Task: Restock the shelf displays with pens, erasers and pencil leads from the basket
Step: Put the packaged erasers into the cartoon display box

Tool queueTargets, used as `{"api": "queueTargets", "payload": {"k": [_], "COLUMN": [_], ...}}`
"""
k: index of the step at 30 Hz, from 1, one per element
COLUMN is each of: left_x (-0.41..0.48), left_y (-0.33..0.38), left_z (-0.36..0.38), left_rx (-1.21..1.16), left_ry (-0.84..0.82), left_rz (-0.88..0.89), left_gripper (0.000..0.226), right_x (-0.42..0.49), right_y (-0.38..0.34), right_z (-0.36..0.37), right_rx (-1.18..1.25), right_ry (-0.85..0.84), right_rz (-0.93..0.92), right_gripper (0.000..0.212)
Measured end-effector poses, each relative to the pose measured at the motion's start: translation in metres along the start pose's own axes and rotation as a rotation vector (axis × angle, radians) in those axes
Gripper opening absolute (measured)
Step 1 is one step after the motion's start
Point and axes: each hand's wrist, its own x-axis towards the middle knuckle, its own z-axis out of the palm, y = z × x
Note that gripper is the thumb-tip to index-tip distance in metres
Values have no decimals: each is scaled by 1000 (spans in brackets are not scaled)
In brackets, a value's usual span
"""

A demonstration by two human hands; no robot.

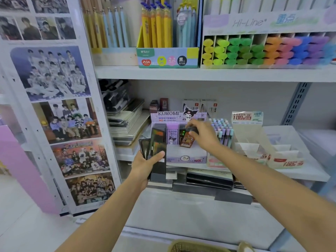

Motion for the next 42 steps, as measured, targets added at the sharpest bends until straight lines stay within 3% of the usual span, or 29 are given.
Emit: {"api": "queueTargets", "payload": {"k": [15, 18, 28, 38, 42], "left_x": [23, 23, 20, 22, 22], "left_y": [0, 0, -1, -1, 1], "left_z": [-12, -14, -16, -20, -19], "left_rx": [-19, -15, -17, -28, -26], "left_ry": [-18, -14, 13, 2, -14], "left_rz": [89, 81, 81, 75, 76], "left_gripper": [49, 46, 53, 52, 52], "right_x": [22, 26, 27, 45, 47], "right_y": [-18, -17, -21, -29, -24], "right_z": [33, 24, 44, 40, 41], "right_rx": [168, 154, 47, -41, -92], "right_ry": [-28, 44, 25, -125, -93], "right_rz": [-27, -69, -83, -115, -79], "right_gripper": [27, 28, 25, 24, 23]}}
